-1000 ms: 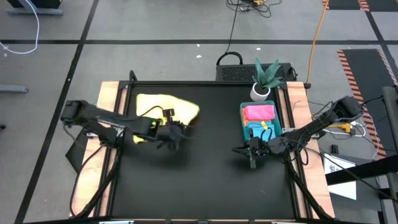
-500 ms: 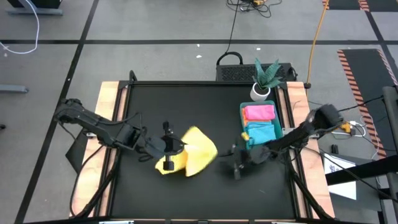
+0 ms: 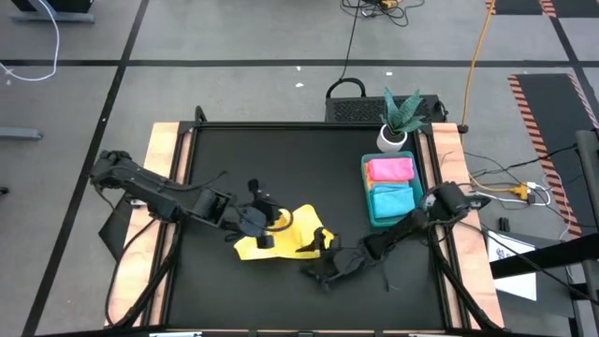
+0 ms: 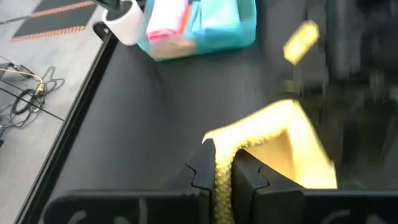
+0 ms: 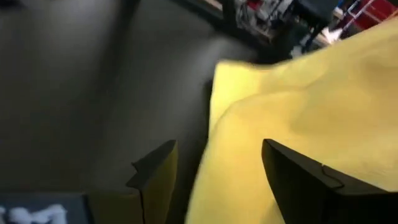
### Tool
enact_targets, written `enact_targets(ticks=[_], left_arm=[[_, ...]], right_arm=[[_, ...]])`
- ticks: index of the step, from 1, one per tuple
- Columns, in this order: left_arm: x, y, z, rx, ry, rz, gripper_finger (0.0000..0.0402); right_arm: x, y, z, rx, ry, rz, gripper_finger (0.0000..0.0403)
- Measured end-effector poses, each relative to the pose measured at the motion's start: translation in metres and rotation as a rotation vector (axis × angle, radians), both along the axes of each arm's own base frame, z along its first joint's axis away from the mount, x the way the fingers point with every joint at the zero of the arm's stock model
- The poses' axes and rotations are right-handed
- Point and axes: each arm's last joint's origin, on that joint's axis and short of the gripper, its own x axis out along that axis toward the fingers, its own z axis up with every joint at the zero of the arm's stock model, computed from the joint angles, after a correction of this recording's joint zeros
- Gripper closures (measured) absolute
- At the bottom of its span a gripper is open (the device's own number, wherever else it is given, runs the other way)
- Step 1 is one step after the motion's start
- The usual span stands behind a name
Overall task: Fold microfiber towels
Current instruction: Fold the yellow microfiber cloth
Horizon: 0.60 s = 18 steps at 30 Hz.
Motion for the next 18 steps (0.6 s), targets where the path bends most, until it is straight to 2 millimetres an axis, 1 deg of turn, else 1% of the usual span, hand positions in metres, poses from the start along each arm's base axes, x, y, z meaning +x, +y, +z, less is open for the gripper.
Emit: enact_targets(ticks=[3, 5, 7, 9, 13, 16, 18], left_arm=[[0.002, 0.002, -0.011, 0.013, 0.057, 0.038, 0.038], [0.005, 0.003, -0.015, 0.011, 0.067, 0.058, 0.039], [0.006, 0.004, -0.018, 0.013, 0.088, 0.07, 0.0395], [0.004, 0.005, -0.022, 0.015, 0.116, 0.082, 0.0393], [0.003, 0.005, -0.025, -0.005, 0.133, 0.111, 0.0375], [0.002, 0.004, -0.026, -0.032, 0.135, 0.141, 0.0372], [0.0, 0.005, -0.031, -0.043, 0.139, 0.157, 0.0376]], right_arm=[[0.006, 0.0, -0.011, -0.057, 0.058, -0.049, 0.0175], [0.006, -0.004, -0.015, -0.11, 0.074, -0.124, 0.0176], [0.004, -0.008, -0.014, -0.138, 0.051, -0.254, 0.018], [-0.002, -0.015, -0.013, -0.168, 0.048, -0.41, 0.0186], [-0.008, -0.035, -0.009, -0.072, 0.036, -0.646, 0.0197], [-0.011, -0.049, -0.008, -0.006, 0.086, -0.714, 0.0203], [-0.012, -0.054, -0.005, 0.023, 0.119, -0.704, 0.0206]])
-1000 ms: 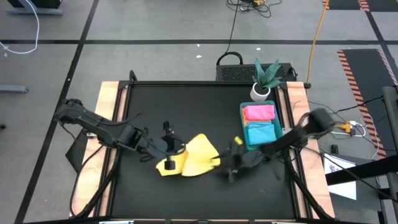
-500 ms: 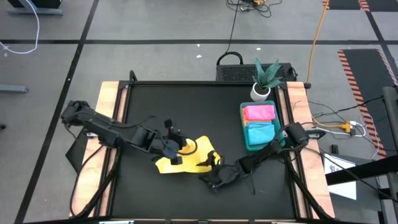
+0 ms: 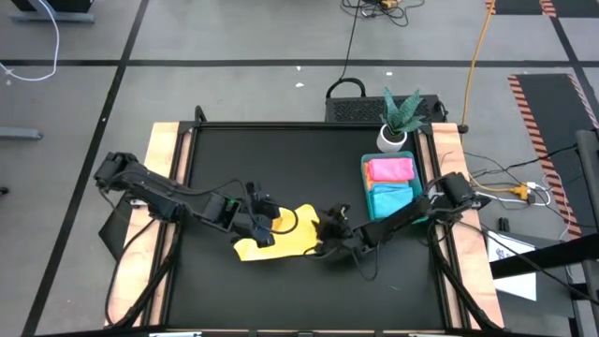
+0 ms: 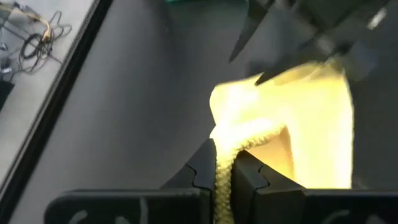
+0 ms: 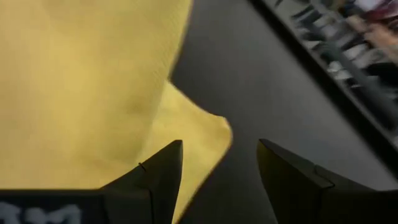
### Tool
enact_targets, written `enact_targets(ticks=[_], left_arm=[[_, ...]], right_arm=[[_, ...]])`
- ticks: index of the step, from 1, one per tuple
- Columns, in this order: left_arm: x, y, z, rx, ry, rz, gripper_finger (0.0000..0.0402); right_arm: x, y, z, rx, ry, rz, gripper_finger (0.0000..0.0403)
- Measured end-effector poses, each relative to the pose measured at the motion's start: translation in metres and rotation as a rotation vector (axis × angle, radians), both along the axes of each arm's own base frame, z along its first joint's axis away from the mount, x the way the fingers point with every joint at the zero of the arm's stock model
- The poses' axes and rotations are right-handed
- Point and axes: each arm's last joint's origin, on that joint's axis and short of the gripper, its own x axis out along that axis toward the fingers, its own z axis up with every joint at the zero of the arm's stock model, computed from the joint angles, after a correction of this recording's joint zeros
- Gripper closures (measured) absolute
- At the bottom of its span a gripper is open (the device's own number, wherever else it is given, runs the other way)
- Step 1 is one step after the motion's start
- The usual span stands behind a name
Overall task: Fold microfiber towels
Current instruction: Fold the yellow microfiber cloth
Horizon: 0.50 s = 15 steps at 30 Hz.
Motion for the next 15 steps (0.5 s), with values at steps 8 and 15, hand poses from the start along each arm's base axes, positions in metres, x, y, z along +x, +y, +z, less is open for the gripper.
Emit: enact_targets(ticks=[8, 15], left_arm=[[-0.012, 0.005, -0.037, -0.017, 0.067, 0.072, 0.0392], [-0.022, 0.01, -0.061, -0.041, 0.093, 0.146, 0.0372]], right_arm=[[0.004, 0.023, 0.035, 0.247, -0.056, 0.39, 0.0213], [0.015, 0.032, 0.022, 0.272, -0.071, 0.535, 0.0213]])
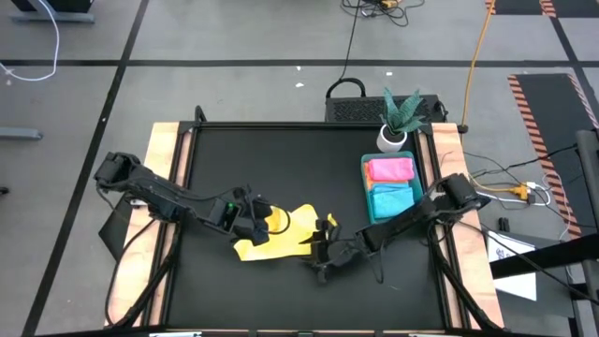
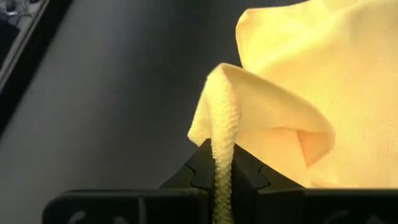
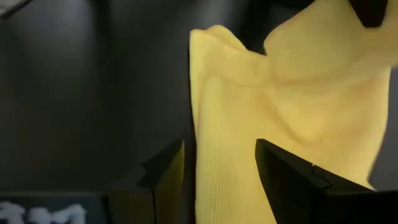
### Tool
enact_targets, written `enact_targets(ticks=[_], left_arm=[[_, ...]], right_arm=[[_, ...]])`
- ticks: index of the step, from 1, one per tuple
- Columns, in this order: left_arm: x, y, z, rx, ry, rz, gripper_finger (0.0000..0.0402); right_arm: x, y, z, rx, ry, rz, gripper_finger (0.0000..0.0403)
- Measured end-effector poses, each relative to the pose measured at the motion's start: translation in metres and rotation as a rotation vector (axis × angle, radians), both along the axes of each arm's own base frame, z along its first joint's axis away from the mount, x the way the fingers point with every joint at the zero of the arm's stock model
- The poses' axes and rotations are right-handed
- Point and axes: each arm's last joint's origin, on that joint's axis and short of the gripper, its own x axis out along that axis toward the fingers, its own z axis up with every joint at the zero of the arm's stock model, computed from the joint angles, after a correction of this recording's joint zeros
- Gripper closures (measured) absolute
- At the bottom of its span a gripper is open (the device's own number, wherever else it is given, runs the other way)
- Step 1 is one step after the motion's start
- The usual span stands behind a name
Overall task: Fold microfiber towels
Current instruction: Fold the yellow microfiber cloth
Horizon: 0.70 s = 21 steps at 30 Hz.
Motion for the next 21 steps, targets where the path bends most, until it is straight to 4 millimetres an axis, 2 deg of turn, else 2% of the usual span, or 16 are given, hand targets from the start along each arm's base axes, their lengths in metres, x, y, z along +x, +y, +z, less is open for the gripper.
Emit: enact_targets(ticks=[6, 9, 12, 15, 21], left_arm=[[-0.004, 0.001, -0.01, -0.006, 0.0, 0.014, 0.0394], [-0.004, 0.001, -0.01, -0.008, -0.001, 0.017, 0.0394], [-0.004, 0.001, -0.01, -0.011, -0.005, 0.022, 0.0379], [-0.004, 0.0, -0.01, -0.014, -0.005, 0.023, 0.0368], [-0.005, -0.003, -0.01, -0.014, -0.005, 0.011, 0.037]], right_arm=[[0.034, 0.003, -0.016, -0.058, 0.02, 0.061, 0.0213], [0.056, 0.006, -0.014, -0.067, -0.005, 0.056, 0.0213], [0.075, 0.003, -0.012, -0.062, 0.0, 0.031, 0.0213], [0.083, -0.003, -0.016, -0.045, 0.042, -0.005, 0.0213], [0.086, -0.009, -0.015, 0.025, 0.049, 0.026, 0.0223]])
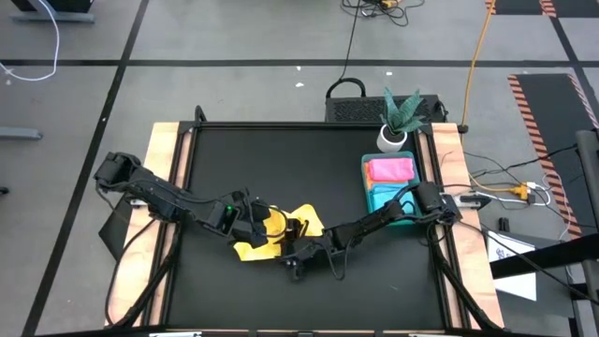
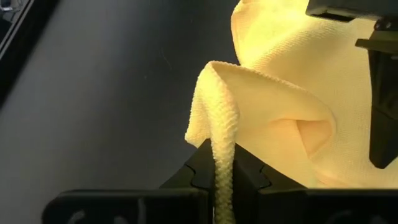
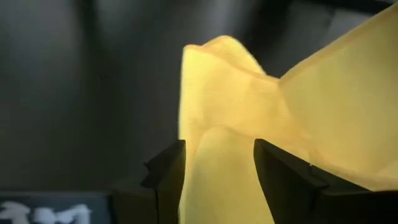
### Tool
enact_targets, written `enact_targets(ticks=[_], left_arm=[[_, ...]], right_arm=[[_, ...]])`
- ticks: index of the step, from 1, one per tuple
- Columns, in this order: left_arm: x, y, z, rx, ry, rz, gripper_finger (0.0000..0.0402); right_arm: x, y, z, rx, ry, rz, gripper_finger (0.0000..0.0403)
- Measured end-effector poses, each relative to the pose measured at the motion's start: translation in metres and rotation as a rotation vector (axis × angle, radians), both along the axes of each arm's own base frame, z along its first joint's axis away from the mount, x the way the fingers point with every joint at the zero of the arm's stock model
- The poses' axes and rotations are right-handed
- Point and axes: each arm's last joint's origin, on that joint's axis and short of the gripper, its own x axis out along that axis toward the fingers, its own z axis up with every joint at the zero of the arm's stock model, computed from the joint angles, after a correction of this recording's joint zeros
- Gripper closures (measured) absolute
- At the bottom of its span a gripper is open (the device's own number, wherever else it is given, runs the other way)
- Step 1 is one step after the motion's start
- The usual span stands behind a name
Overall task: Fold microfiber towels
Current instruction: Fold the yellow microfiber cloth
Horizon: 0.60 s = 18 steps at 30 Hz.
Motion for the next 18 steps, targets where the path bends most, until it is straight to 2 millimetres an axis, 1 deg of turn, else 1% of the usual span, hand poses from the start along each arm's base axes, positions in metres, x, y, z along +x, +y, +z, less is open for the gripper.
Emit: enact_targets(ticks=[4, 8, 14, 16, 18], left_arm=[[0.0, 0.0, 0.0, -0.001, -0.001, 0.002, 0.0386], [0.0, 0.0, 0.0, -0.003, -0.004, 0.002, 0.0396], [0.0, 0.0, 0.0, -0.004, -0.005, 0.004, 0.0373], [-0.001, -0.002, 0.0, -0.002, -0.001, -0.001, 0.0373], [-0.003, -0.004, 0.002, 0.002, 0.007, -0.021, 0.0379]], right_arm=[[0.0, 0.0, -0.005, -0.001, 0.011, -0.002, 0.0248], [0.0, 0.0, -0.011, -0.003, 0.024, -0.003, 0.0283], [0.0, -0.003, -0.015, -0.022, 0.051, -0.006, 0.0357], [-0.002, -0.004, -0.009, -0.04, 0.064, 0.002, 0.0386], [-0.006, -0.002, 0.004, -0.044, 0.067, 0.005, 0.0397]])
